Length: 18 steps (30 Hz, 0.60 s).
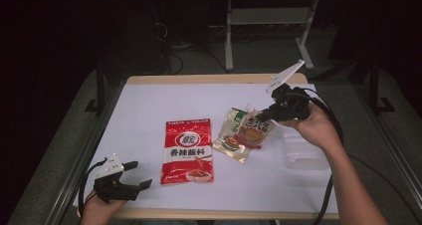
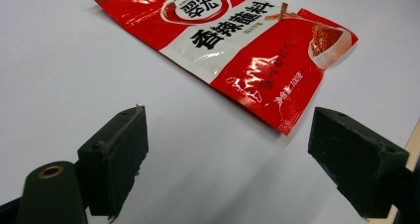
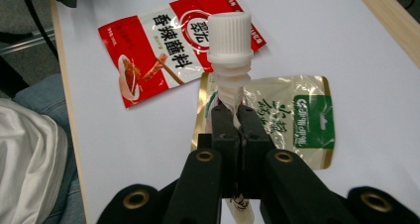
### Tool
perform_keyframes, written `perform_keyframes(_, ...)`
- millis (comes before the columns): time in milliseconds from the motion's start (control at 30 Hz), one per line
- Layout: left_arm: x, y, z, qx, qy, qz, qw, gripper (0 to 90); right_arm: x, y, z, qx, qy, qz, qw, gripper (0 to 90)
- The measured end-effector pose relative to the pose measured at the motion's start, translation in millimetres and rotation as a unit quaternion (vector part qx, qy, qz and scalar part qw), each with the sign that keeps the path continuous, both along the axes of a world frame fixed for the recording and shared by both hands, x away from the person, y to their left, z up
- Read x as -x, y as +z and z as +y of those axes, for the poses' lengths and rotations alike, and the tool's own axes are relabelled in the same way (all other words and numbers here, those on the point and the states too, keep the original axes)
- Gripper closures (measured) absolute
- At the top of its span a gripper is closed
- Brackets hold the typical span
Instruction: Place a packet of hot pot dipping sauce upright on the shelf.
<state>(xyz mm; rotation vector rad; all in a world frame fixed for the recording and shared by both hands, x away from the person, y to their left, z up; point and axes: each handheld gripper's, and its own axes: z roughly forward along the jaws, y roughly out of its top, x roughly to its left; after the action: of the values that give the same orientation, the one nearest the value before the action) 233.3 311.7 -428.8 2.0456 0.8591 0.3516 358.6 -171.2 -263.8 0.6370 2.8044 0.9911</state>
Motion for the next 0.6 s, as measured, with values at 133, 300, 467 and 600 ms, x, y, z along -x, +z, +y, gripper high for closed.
perform_keyframes(133, -2.5, -0.7, 0.5, 0.003, 0.001, 0.001, 1.0000, 15.5, -3.5, 6.3, -8.0, -0.001, -0.006, 0.000, 1.0000, 88.1)
perform_keyframes(300, -4.8, -1.2, -0.3, 0.007, 0.005, 0.003, 1.0000, 15.5, -11.3, 13.6, -18.3, -0.002, -0.012, -0.002, 0.9999, 88.2)
perform_keyframes(467, -6.5, -0.7, -0.9, -0.002, 0.005, 0.002, 1.0000, 15.5, -20.3, 18.3, -27.1, -0.007, -0.016, 0.002, 0.9998, 88.2)
perform_keyframes(600, -8.5, -2.0, -0.8, 0.003, 0.008, 0.005, 0.9999, 15.5, -26.5, 21.4, -35.4, -0.008, -0.023, 0.005, 0.9997, 88.2)
